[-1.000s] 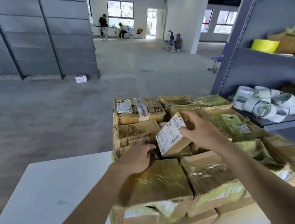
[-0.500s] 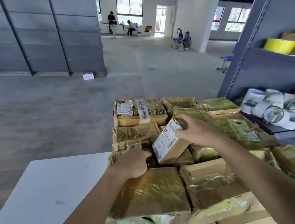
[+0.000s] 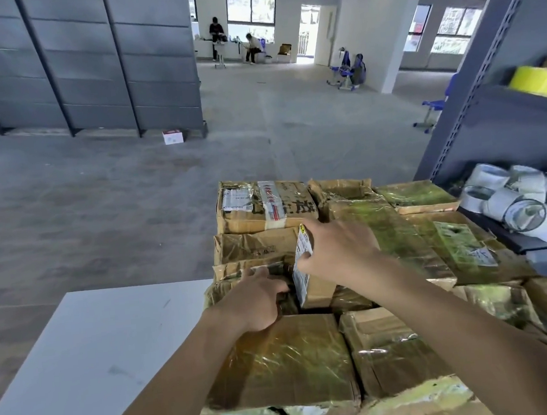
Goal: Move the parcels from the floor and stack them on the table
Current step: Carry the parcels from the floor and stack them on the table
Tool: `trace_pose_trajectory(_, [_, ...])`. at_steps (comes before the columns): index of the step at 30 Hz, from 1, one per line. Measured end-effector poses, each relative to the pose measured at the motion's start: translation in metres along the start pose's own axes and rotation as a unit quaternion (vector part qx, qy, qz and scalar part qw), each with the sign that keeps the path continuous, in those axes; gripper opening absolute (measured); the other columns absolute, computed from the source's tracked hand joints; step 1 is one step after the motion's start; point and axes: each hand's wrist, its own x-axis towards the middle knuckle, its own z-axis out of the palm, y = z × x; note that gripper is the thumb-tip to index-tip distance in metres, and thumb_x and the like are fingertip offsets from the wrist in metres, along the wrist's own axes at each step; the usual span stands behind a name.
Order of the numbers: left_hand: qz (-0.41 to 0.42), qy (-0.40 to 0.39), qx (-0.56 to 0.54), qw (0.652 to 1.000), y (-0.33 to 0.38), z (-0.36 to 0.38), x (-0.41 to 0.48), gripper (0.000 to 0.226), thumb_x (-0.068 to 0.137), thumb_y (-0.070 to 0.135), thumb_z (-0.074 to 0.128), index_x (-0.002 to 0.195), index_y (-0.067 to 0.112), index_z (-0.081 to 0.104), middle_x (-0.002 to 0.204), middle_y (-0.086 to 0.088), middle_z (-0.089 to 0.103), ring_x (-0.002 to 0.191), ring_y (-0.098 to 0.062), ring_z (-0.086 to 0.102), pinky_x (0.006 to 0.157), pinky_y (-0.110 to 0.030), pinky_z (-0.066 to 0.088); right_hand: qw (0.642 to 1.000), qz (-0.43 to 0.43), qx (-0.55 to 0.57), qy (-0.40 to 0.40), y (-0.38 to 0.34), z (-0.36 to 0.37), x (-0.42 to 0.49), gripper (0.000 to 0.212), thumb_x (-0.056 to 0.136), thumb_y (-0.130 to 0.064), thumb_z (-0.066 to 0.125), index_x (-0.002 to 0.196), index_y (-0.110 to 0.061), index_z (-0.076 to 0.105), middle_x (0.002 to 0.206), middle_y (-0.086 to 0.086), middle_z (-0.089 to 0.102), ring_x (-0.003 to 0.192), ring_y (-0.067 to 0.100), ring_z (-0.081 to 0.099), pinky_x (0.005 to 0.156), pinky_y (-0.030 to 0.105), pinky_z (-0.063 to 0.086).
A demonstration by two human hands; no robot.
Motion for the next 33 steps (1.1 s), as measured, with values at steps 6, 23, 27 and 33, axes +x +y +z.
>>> trace_pose_trajectory(6, [0.007, -0.029, 0.004, 1.000, -0.001, -0.001, 0.001, 0.069, 0.090, 0.001, 0.035, 0.143, 0.045, 0.028, 0.157, -0.002, 0.011, 0.146, -0.036, -0.004, 0.111, -0.054, 0.025, 1.000, -0.001, 0.029, -0.012, 0.003, -0.001, 0.003, 0.069, 0.084, -0.047, 0.052, 0.146, -0.030, 0.028, 0.062, -0.006, 0.050, 0.052, 0.011, 0.045, 0.051, 0.025, 0.044])
trace_pose_trajectory(23, [0.029, -0.036, 0.049, 0.998, 0.002, -0.004, 0.003, 0.065, 0.090, 0.004, 0.035, 0.144, 0.041, 0.035, 0.159, -0.005, 0.005, 0.145, -0.038, -0.005, 0.114, -0.054, 0.023, 0.999, -0.029, 0.023, -0.017, -0.007, 0.052, 0.004, 0.060, 0.085, -0.050, 0.052, 0.134, -0.018, 0.036, 0.098, 0.008, 0.065, 0.079, 0.027, 0.059, 0.059, 0.030, 0.046])
trace_pose_trajectory(27, [0.027, -0.037, 0.048, 0.998, 0.002, -0.003, 0.002, 0.064, 0.092, 0.004, 0.035, 0.144, 0.041, 0.035, 0.160, -0.004, 0.005, 0.145, -0.037, -0.005, 0.115, -0.055, 0.020, 0.992, -0.047, 0.002, -0.121, -0.001, 0.052, 0.003, 0.073, 0.094, -0.059, 0.040, 0.152, -0.020, 0.018, 0.083, 0.004, 0.059, 0.068, 0.021, 0.055, 0.051, 0.030, 0.038])
trace_pose_trajectory(33, [0.027, -0.033, 0.047, 0.998, 0.002, -0.006, -0.001, 0.060, 0.094, 0.008, 0.036, 0.144, 0.041, 0.033, 0.160, -0.005, 0.006, 0.145, -0.037, -0.004, 0.113, -0.058, 0.022, 0.971, -0.052, 0.069, -0.224, 0.021, 0.031, 0.016, 0.060, 0.101, -0.044, 0.041, 0.154, -0.039, 0.012, 0.145, 0.006, 0.049, 0.054, 0.003, 0.034, 0.049, 0.023, 0.028])
